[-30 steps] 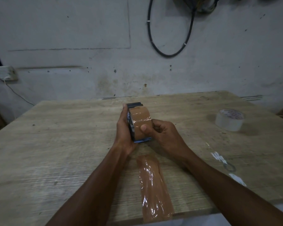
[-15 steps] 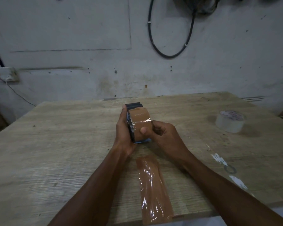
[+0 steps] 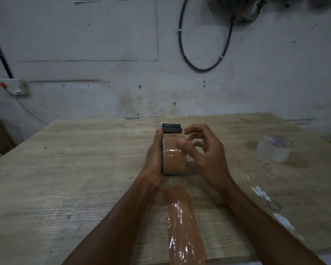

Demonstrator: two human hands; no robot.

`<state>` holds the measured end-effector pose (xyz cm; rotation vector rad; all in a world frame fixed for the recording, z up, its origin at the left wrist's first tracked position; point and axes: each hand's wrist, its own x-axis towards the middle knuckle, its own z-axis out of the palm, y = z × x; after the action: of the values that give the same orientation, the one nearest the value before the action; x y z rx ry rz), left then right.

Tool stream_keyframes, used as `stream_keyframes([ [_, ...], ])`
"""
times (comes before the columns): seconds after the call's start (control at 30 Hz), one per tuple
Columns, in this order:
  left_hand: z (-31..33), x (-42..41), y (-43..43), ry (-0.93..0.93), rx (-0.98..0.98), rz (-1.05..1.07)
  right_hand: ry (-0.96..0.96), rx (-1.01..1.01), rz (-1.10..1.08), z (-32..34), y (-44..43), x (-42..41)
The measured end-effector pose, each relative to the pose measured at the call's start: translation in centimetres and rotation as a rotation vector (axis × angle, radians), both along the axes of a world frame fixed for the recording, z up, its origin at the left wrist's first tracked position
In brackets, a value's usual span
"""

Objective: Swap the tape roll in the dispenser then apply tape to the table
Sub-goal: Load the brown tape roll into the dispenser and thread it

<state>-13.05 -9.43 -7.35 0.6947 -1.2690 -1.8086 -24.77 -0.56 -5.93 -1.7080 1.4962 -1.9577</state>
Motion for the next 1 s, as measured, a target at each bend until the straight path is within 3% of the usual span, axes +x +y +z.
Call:
stream_keyframes([
  [0.1, 0.2, -0.1, 0.1, -0.013, -0.039, 0.011, 0.046, -0.013, -0.039, 0.5, -0.2, -0.1],
  [0.3, 0.2, -0.3, -0.1, -0.024, -0.055, 0.052, 0.374, 0.026, -0.184, 2.4, -0.9, 0.0],
  [0.8, 0.0, -0.7, -0.6, -0.033, -0.074, 0.043, 0.723, 0.032, -0.224, 4.6, -1.1, -1.1],
  [1.0, 0.2, -0.7, -0.5, -0.062, -0.016, 0.090, 0.780, 0.023, -0.272, 4.1, -1.1, -0.6],
])
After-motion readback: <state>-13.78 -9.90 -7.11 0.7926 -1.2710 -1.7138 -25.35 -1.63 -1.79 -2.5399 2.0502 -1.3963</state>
